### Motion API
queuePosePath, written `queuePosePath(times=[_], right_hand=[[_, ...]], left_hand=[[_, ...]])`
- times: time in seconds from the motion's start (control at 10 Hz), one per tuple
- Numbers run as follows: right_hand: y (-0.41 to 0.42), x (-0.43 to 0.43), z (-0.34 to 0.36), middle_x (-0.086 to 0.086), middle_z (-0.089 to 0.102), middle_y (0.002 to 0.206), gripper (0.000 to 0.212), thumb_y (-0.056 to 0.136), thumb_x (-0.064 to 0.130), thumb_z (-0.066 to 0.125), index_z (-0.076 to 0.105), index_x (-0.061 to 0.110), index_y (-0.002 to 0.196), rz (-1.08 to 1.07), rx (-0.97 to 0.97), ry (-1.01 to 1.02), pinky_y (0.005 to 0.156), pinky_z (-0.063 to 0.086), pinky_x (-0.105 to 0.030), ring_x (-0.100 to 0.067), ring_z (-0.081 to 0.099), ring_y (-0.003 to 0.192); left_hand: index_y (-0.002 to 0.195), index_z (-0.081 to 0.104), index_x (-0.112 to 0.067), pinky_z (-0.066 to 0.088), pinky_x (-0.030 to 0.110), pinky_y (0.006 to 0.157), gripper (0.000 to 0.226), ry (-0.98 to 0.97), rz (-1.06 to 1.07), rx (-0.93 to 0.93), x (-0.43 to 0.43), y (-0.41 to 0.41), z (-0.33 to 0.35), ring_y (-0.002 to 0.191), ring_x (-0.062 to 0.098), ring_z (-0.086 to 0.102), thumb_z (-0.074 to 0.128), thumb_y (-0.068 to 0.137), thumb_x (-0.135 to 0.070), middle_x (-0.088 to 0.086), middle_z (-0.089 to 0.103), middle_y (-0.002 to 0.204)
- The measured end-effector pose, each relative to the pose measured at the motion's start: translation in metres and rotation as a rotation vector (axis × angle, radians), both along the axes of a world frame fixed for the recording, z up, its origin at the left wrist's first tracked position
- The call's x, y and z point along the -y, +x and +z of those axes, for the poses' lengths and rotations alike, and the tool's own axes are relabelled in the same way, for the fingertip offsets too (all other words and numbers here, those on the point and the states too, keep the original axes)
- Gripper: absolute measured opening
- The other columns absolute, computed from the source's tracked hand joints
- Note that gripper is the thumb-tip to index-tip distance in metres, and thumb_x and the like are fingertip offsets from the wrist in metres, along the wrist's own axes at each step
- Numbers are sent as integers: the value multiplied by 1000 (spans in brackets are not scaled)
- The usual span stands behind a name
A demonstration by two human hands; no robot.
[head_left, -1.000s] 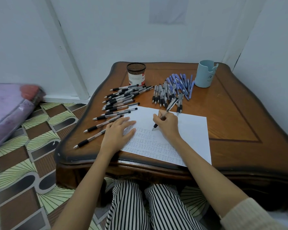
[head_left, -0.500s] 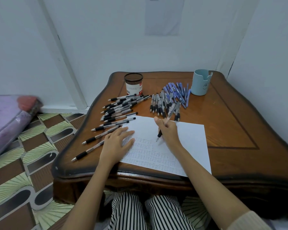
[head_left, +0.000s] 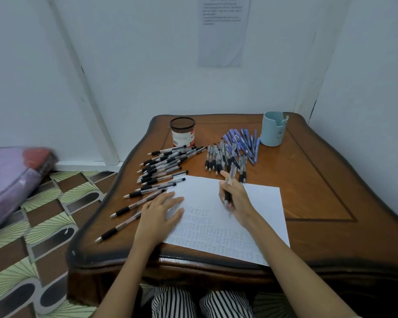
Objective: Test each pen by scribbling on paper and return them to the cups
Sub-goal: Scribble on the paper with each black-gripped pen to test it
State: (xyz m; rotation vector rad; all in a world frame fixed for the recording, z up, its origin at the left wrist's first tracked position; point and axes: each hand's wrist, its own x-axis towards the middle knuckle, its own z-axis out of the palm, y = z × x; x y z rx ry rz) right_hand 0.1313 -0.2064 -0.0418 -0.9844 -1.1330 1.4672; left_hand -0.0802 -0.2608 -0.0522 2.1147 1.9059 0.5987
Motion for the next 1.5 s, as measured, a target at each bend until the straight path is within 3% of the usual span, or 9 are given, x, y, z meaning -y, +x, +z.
queuePosePath(times=[0.2,0.4,0.5,0.7,1.0,1.2,1.3,1.4,1.5], right_hand=[[-4,3,4,-1,47,60,51,99,22,46,22,22,144,-45,119,-10,38,31,-15,-2,42,39],[2,3,8,1,45,48,24,94,0,27,43,4,111,-56,-304,-100,32,24,-15,-7,34,32],[5,2,8,4,33,44,29,102,27,27,51,12,109,-6,-413,-162,30,15,-13,-3,22,29],[11,-2,5,4,32,48,32,101,33,33,57,14,109,-34,-594,-188,33,26,-14,-3,28,37],[11,-3,6,5,37,44,38,74,37,54,56,10,101,-45,-625,-187,29,27,-11,-3,31,32],[7,-20,11,3,42,57,31,99,30,40,60,7,107,-132,-581,-245,37,35,-12,-3,38,42],[2,-53,29,-2,45,68,29,99,8,41,55,-2,122,-215,-368,-249,46,42,-17,-8,43,55],[-1,-99,37,0,48,75,40,94,-4,40,48,2,133,-314,193,-181,52,37,-22,-11,43,59],[-3,-125,38,-8,54,113,52,92,6,45,38,16,143,-337,585,-105,57,39,-26,-14,49,68]], left_hand=[[134,43,-43,13,40,114,39,9,3,9,0,-1,-1,139,7,25,44,95,-46,-14,34,148],[134,42,-44,12,39,115,39,-7,9,2,0,0,1,139,6,24,43,95,-46,-15,32,149],[134,42,-44,12,39,115,39,-12,7,1,1,0,2,140,6,23,43,95,-46,-15,31,150],[135,42,-44,12,39,115,39,-16,5,0,1,1,3,140,6,23,42,96,-46,-16,31,150],[135,41,-45,12,38,115,39,-26,7,-5,0,0,2,140,5,23,42,96,-47,-16,31,149],[134,42,-43,12,36,114,39,-8,-1,19,2,1,3,140,4,21,41,96,-47,-16,32,149],[134,42,-44,12,34,114,39,-8,-2,15,2,2,3,140,3,20,41,96,-48,-17,31,149],[134,42,-45,11,35,114,39,-16,4,24,2,1,3,140,2,19,41,96,-48,-18,30,149],[134,42,-45,11,36,115,39,-19,3,37,2,1,4,140,2,18,41,95,-48,-18,30,149]])
